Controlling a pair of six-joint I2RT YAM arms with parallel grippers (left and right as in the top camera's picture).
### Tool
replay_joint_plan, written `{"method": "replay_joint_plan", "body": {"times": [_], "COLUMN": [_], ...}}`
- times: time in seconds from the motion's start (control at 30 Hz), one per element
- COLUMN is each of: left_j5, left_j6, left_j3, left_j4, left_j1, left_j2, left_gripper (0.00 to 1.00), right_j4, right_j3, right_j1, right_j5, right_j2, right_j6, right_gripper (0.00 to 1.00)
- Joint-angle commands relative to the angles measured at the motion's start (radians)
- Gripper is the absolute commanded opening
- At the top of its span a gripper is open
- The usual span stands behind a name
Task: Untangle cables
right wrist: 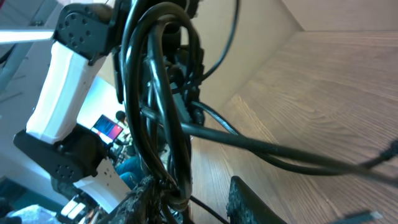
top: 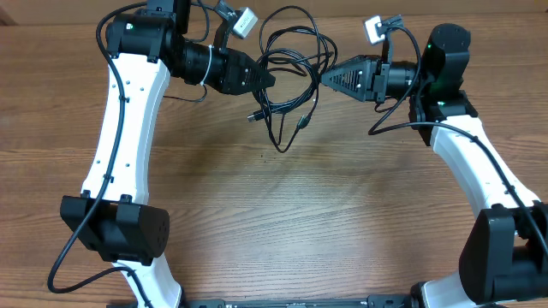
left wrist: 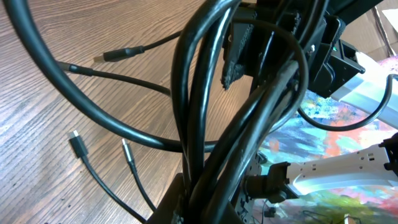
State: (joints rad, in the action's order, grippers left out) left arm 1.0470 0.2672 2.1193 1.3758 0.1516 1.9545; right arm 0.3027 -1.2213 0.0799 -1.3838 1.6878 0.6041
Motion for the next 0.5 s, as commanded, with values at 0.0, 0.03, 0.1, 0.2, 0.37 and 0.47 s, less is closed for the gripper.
{"method": "replay_joint_plan", "body": {"times": [0.0, 0.03, 0.1, 0.2, 0.37, 0.47], "left_j5": [0.058, 0.058, 0.058, 0.059, 0.072, 0.071], "left_j6": [0.033, 0.033, 0.033, 0.033, 0.033, 0.033], "left_j3": [0.008, 0.008, 0.008, 0.008, 0.008, 0.008], "left_j4": [-0.005, -0.005, -0.004, -0.003, -0.004, -0.004], "left_j1": [0.026, 0.029, 0.035, 0.040, 0.042, 0.050], "left_j2": [0.004, 0.004, 0.004, 0.004, 0.004, 0.004], "left_gripper": [0.04, 0.04, 0.05, 0.05, 0.05, 0.05], "right_j4": [0.028, 0.033, 0.042, 0.057, 0.100, 0.145], "right_j3": [-0.015, -0.015, -0.015, -0.015, -0.015, -0.015], "right_j1": [0.018, 0.019, 0.019, 0.019, 0.019, 0.021], "right_j5": [-0.017, -0.017, -0.017, -0.017, -0.017, -0.017], "right_j2": [-0.023, -0.023, -0.023, -0.023, -0.023, -0.023], "right_j6": [0.002, 0.002, 0.002, 0.003, 0.029, 0.060], "right_gripper": [0.32, 0.28, 0.17, 0.10, 0.10, 0.09]}}
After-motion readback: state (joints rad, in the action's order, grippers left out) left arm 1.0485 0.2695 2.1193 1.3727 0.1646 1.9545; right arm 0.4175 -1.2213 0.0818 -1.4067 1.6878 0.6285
